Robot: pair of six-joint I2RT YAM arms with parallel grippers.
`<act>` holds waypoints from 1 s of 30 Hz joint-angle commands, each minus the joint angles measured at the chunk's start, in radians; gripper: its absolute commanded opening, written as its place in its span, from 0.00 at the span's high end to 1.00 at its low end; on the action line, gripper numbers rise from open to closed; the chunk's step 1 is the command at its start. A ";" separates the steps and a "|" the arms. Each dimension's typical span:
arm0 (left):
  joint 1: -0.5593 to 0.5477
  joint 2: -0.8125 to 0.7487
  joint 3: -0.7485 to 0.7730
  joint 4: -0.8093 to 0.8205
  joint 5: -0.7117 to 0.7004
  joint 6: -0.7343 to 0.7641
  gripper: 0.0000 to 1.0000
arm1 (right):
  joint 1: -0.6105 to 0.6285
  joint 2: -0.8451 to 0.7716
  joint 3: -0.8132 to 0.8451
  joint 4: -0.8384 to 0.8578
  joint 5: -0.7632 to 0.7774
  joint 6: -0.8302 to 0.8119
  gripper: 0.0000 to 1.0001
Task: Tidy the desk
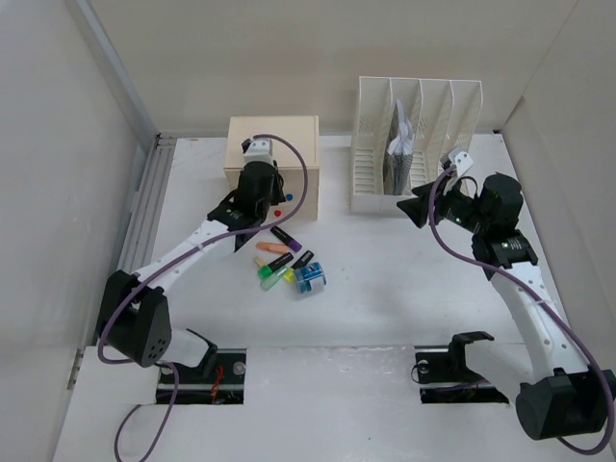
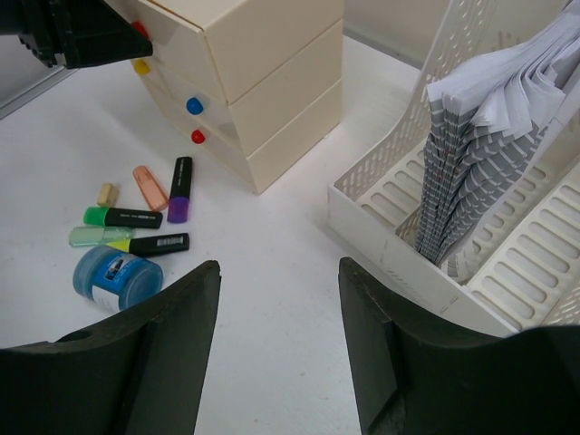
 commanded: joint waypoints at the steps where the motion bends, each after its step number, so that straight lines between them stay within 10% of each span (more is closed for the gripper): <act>1: -0.025 -0.092 -0.001 -0.012 -0.008 0.001 0.93 | -0.005 -0.020 0.035 0.046 -0.023 0.012 0.40; 26: -0.086 -0.309 -0.168 -0.232 0.130 -0.072 0.91 | -0.005 0.008 0.017 0.055 -0.081 0.012 0.40; 30: -0.086 -0.309 -0.168 -0.232 0.118 -0.072 0.72 | -0.005 0.008 0.017 0.055 -0.101 0.012 0.40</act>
